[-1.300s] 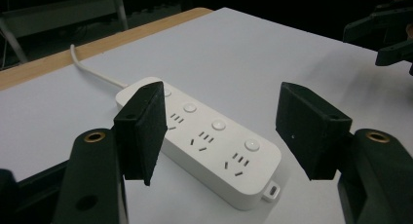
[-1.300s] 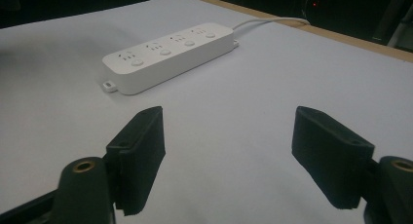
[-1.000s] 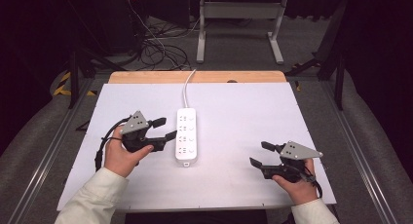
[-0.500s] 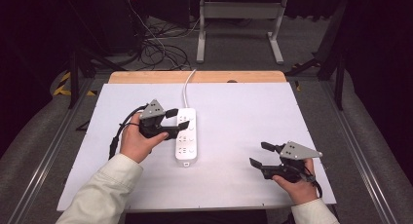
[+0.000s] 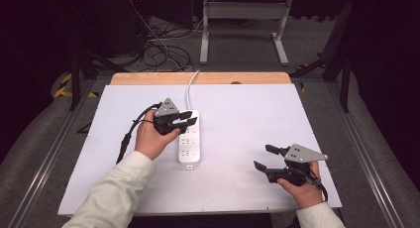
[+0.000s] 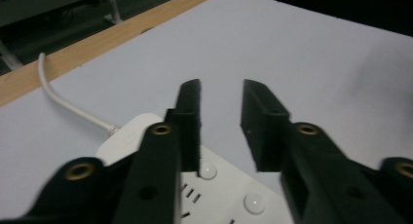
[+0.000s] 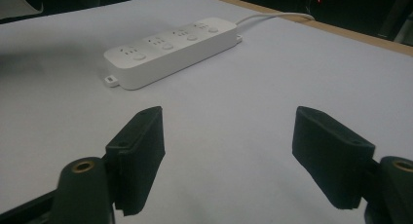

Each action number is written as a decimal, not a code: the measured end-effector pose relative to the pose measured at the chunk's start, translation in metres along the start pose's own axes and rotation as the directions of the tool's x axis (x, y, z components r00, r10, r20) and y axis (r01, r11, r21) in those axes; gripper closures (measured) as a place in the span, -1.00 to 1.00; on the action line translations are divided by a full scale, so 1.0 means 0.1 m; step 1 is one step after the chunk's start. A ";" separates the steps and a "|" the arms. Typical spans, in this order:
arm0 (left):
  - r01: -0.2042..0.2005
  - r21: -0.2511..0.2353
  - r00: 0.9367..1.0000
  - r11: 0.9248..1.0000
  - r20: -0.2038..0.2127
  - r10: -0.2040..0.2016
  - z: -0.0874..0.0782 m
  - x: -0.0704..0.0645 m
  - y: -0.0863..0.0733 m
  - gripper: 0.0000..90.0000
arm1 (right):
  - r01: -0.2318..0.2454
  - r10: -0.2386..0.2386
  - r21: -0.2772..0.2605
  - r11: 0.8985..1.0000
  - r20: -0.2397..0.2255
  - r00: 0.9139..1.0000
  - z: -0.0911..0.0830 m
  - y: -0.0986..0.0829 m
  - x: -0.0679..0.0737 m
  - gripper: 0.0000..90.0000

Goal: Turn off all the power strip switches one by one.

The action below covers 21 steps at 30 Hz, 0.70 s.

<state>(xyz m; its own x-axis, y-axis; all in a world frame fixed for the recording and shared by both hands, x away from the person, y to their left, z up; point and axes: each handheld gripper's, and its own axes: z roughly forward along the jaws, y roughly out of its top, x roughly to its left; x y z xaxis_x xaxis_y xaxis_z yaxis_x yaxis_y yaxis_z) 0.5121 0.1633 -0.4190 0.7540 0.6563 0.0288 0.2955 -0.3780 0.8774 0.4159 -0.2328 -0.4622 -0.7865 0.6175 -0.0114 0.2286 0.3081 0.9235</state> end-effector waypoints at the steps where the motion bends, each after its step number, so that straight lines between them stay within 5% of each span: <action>1: 0.000 0.000 1.000 1.000 0.000 0.000 0.00 0.00 0.00 0.87 | 0.000 0.000 -0.001 1.000 -0.002 1.000 0.00 0.00 0.00 -0.37; 2: 0.010 0.009 1.000 1.000 -0.018 -0.009 0.03 0.03 0.00 1.00 | 0.000 0.000 0.000 1.000 -0.003 1.000 0.00 0.00 0.00 -0.37; 9: 0.025 0.053 0.999 0.998 -0.049 -0.022 0.20 0.13 -0.03 1.00 | 0.003 -0.003 0.000 1.000 -0.003 1.000 0.00 0.00 0.00 -0.37; 21: 0.083 0.088 0.996 0.993 -0.046 -0.079 0.45 0.24 -0.12 1.00 | 0.001 -0.001 0.005 1.000 -0.010 1.000 0.00 0.00 0.00 -0.37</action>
<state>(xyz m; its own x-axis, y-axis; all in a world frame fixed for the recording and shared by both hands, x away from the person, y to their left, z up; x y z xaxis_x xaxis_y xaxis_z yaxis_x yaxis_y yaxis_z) 0.5530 0.1537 -0.4503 0.7005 0.7134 -0.0189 0.4076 -0.3783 0.8311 0.4158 -0.2326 -0.4628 -0.7927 0.6096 -0.0086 0.2305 0.3128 0.9214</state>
